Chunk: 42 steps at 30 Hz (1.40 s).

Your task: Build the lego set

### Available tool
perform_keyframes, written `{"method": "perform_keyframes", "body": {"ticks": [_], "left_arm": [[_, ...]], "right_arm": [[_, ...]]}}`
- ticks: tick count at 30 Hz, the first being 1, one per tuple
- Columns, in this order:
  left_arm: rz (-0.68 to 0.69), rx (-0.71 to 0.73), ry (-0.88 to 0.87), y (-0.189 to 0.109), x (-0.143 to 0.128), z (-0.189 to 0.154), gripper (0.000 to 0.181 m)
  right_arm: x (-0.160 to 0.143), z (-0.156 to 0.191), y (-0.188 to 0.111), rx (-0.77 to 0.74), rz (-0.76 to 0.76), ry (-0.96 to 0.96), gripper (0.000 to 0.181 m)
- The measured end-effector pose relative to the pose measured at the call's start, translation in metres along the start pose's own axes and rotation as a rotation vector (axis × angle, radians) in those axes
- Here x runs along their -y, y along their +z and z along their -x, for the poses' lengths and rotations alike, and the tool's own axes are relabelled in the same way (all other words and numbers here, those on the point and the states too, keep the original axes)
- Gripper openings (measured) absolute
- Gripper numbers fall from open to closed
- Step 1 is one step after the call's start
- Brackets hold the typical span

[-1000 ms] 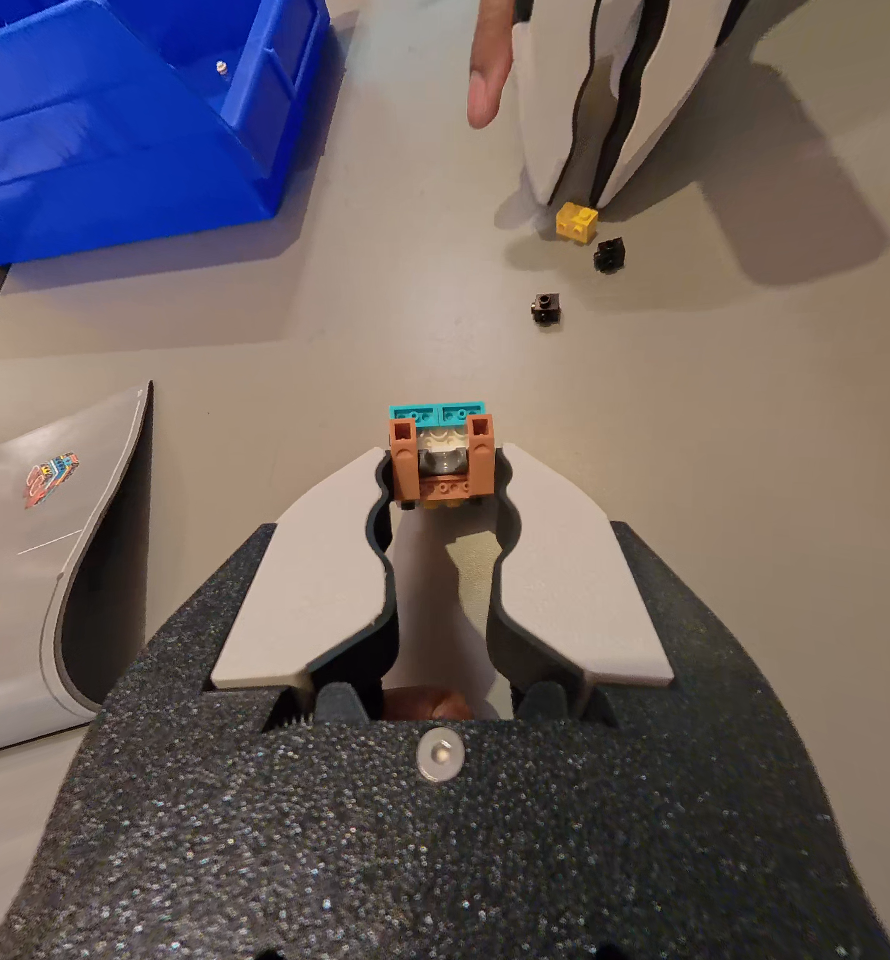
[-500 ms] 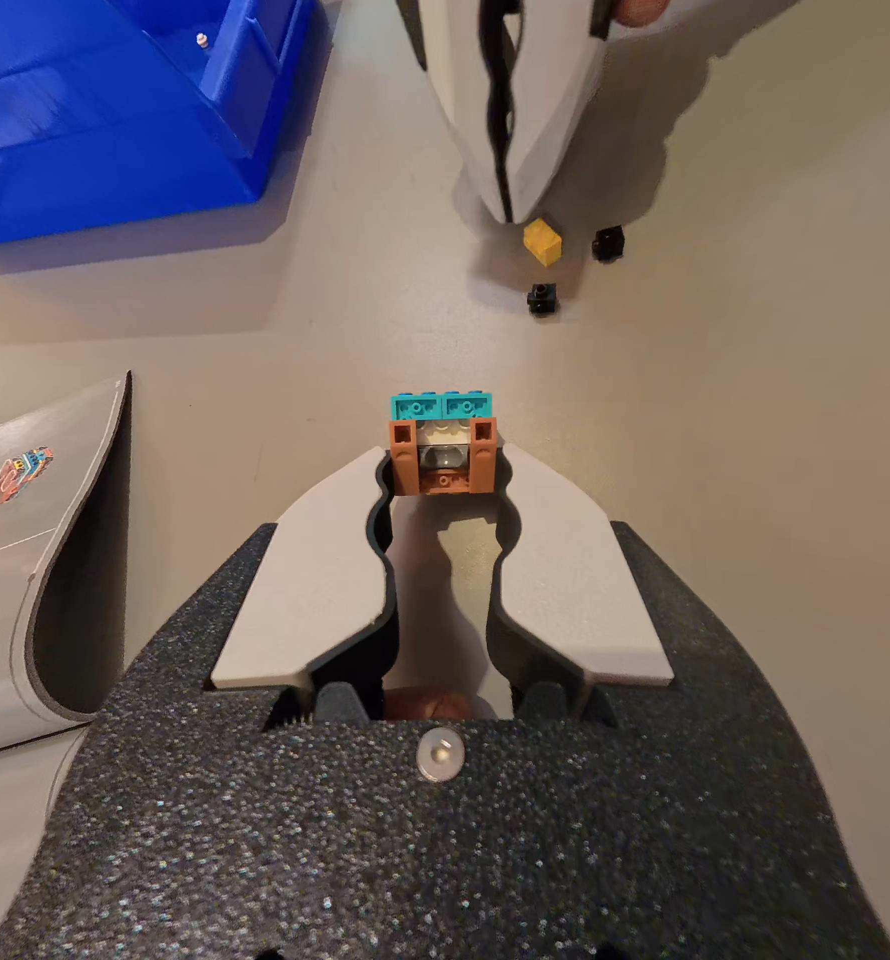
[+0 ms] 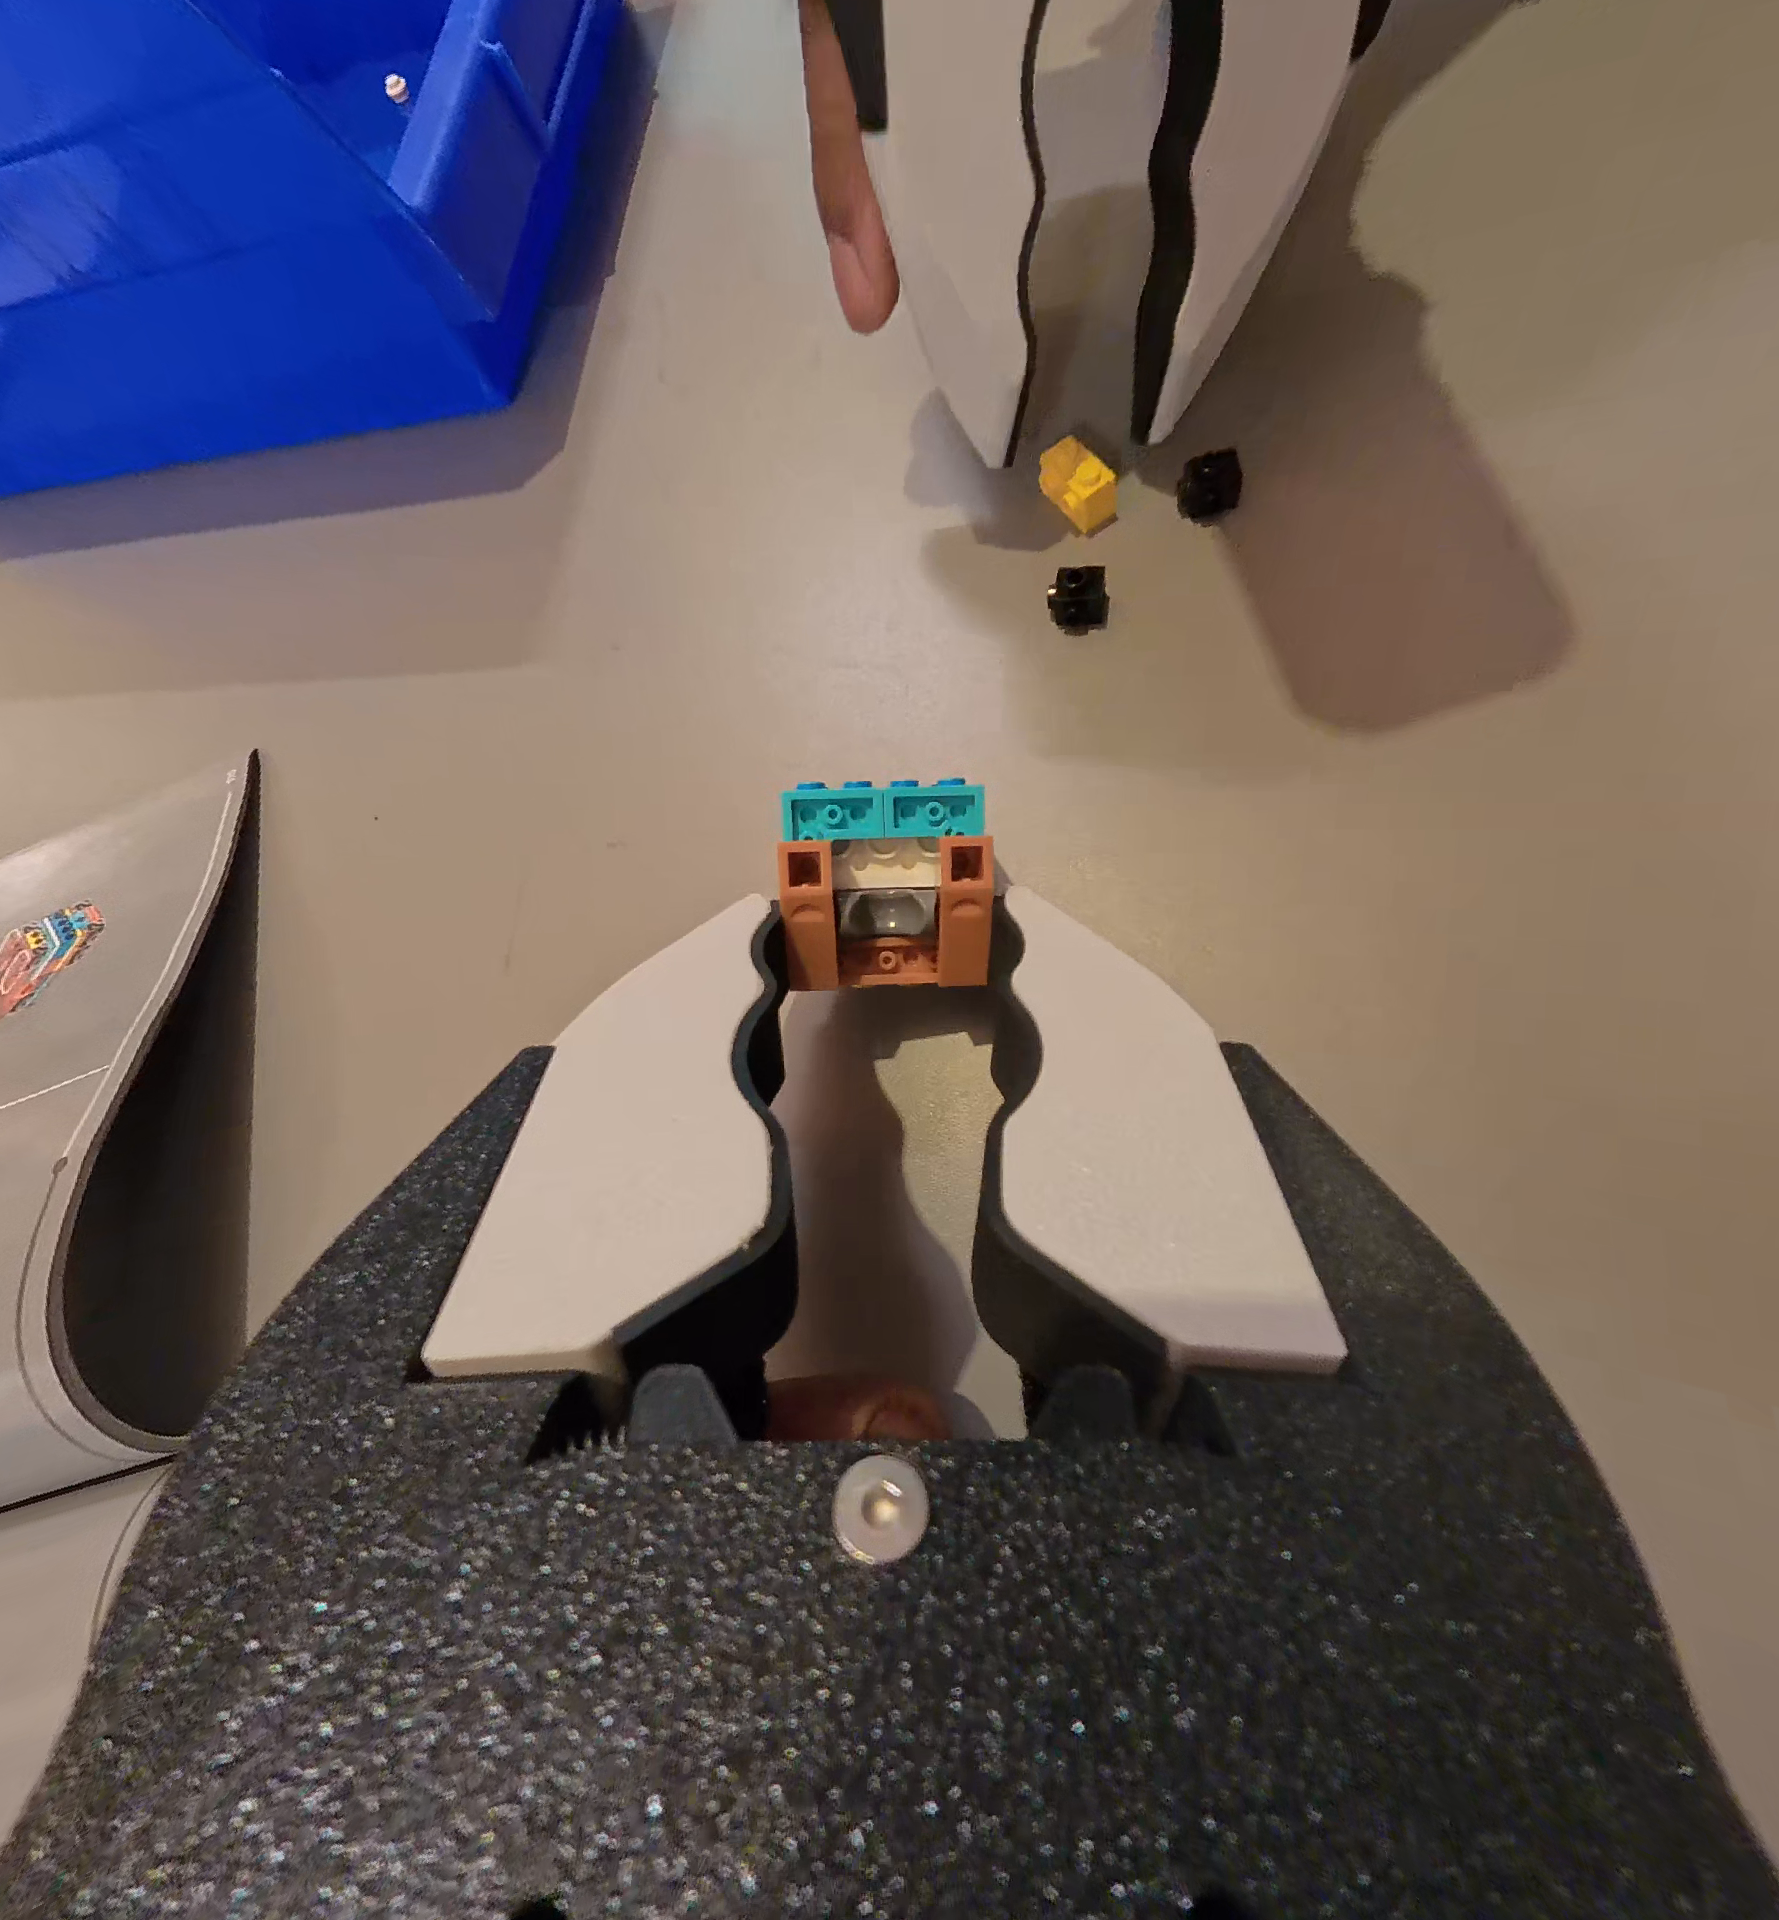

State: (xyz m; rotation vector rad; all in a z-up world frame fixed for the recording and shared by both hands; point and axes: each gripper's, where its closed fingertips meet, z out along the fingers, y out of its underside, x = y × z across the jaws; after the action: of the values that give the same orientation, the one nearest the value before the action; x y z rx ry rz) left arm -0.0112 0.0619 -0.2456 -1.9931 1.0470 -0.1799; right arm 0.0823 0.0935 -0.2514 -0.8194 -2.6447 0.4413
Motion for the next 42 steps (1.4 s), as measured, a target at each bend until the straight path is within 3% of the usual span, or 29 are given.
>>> {"method": "perform_keyframes", "body": {"ticks": [5,12,14,19,23,31,38,42], "left_arm": [[-0.009,-0.002,-0.006,0.001,0.0,0.0,0.037],[-0.003,0.002,-0.004,0.001,0.0,0.001,0.037],[-0.003,0.003,-0.004,0.001,0.0,0.001,0.037],[-0.004,0.005,-0.003,0.001,0.0,0.001,0.037],[-0.003,0.005,-0.003,0.001,0.0,0.001,0.037],[0.0,0.013,-0.011,0.001,-0.003,0.004,0.037],[0.006,0.011,-0.014,0.001,-0.004,0.004,0.037],[0.005,-0.002,-0.027,0.001,-0.005,0.003,0.037]], "right_arm": [[-0.001,-0.003,0.01,0.041,0.05,0.032,0.01],[-0.004,-0.031,0.016,0.036,0.023,0.59,0.01],[-0.001,-0.036,0.019,0.021,0.006,0.67,0.01],[-0.006,-0.038,0.017,-0.022,0.028,0.56,0.04],[-0.003,-0.035,0.012,-0.041,0.015,0.264,0.057],[0.008,-0.046,0.002,-0.087,0.04,-0.157,0.036],[0.0,-0.04,0.013,0.039,0.128,0.051,0.02],[-0.001,-0.036,0.018,0.055,0.1,0.131,0.011]]}}
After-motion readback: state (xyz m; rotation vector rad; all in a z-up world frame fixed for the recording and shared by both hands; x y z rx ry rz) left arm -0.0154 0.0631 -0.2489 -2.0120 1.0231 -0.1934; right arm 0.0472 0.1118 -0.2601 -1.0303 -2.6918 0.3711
